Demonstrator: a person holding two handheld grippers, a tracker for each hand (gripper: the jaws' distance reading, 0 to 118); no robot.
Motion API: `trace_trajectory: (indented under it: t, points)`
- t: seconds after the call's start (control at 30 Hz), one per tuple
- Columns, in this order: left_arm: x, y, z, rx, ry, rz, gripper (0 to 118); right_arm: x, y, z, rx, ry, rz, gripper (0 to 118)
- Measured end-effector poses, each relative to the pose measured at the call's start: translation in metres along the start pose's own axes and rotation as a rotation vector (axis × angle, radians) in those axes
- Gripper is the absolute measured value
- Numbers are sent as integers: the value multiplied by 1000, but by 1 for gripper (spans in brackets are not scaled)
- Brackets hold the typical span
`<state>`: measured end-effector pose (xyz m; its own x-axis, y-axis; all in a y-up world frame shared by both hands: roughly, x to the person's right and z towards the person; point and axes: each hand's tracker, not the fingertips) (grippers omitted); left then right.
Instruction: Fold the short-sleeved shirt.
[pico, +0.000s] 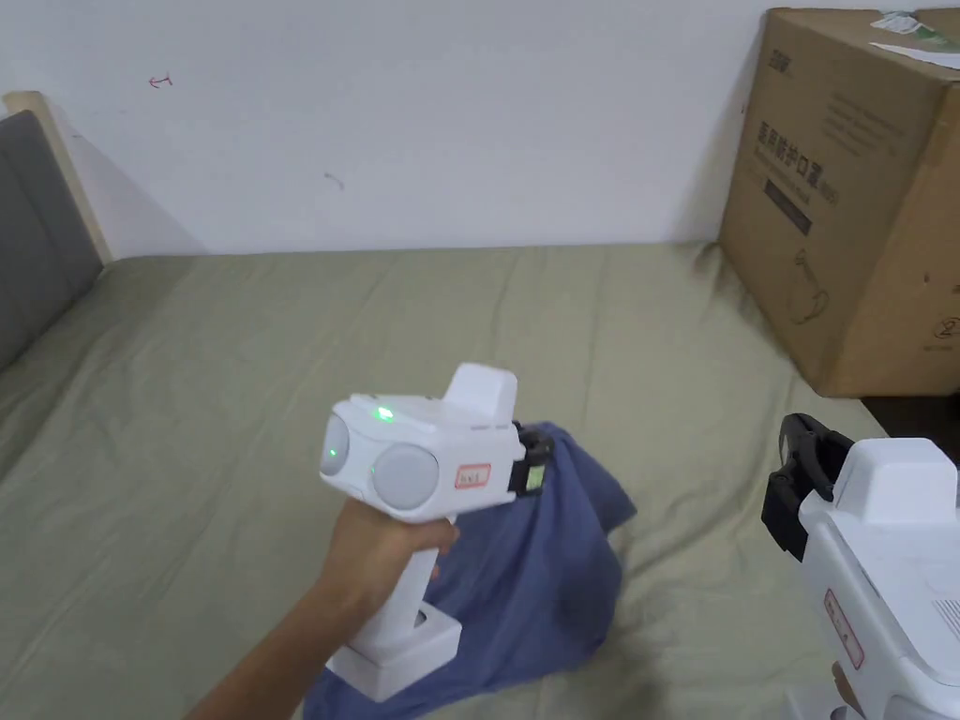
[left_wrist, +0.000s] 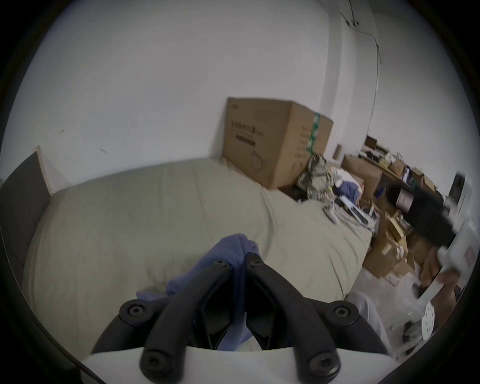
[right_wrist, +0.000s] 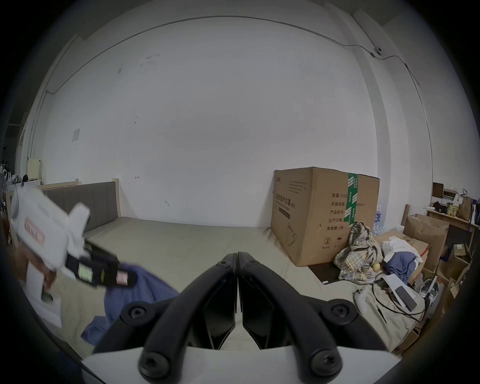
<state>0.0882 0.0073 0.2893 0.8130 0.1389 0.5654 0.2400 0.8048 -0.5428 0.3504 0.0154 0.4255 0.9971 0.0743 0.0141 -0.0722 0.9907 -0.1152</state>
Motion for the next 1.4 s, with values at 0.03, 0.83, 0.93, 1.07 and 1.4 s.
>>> trace_trajectory:
  t: [0.03,0.83,0.93,1.07,1.4]
  points:
    - [2,-10,-11,-35,-1,-3,4,2,-2,0,-3,-5,0,0]
    - [-2,-91,-49,-126,176,121,115,-6,-8,3,-36,6,-3,0]
    - [0,-70,-6,33,236,101,115,-8,0,5,-14,4,-3,0]
    - [0,-53,43,222,337,37,115,-11,12,6,17,5,-2,0]
    - [-24,-54,116,539,629,-33,112,-19,26,12,65,17,1,0]
